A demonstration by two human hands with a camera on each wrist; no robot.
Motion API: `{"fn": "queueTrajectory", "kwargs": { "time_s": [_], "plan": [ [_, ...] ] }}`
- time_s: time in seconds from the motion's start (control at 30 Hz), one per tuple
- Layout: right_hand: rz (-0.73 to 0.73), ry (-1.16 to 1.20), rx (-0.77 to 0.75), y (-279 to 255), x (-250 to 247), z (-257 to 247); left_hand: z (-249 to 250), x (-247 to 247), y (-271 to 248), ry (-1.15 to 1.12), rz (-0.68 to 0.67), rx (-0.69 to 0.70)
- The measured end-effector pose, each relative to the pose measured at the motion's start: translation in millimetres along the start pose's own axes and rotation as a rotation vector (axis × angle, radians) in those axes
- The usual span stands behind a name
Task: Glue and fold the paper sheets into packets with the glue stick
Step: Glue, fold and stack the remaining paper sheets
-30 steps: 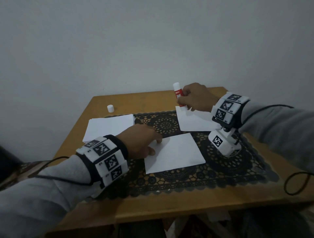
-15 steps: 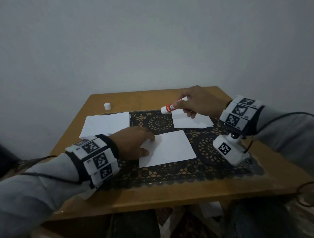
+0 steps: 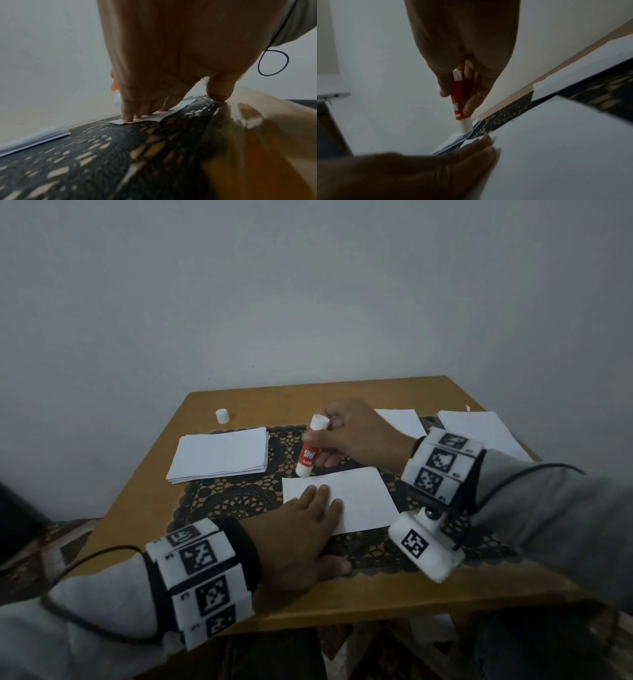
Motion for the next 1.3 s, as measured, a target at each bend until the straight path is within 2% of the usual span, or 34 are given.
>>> {"fn": "queueTrajectory", "kwargs": {
  "time_s": [0.2,0.33,0.4,0.63,0.97,1.13,1.3],
  "plan": [
    [-0.096,-0.182,-0.037,6,27,6,0,-4,0,-0.006,-0.035,-0.004],
    [-0.151,-0.521,-0.126,7,31,5,1,-5,-1,-0.012,-0.04,-0.004],
    [-0.172,-0.596,-0.121,7,31,5,2,-5,-2,-0.017,-0.047,-0.005],
    [-0.099,-0.678,-0.148,6,22,7,2,-6,-1,-0.009,-0.05,-0.01],
    [-0.021,-0.692,-0.075,-6,-16,14,0,-5,3,-0.016,-0.019,-0.021],
    [0.031,-0.747,-0.048,-14,-33,19,-2,-11,6,0.021,0.066,-0.017],
    [0.076,-0.801,0.002,-23,-48,19,-9,-20,13,0.068,0.22,0.015]
  ]
}}
Point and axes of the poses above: each hand's wrist, its own y-axis towards the middle knuckle, its own x-axis out of the palm, z = x × y, the point moved 1 cm from there along y, towards the middle knuckle, and after that the axes turned 8 degrees about y, right-handed, at the moved point
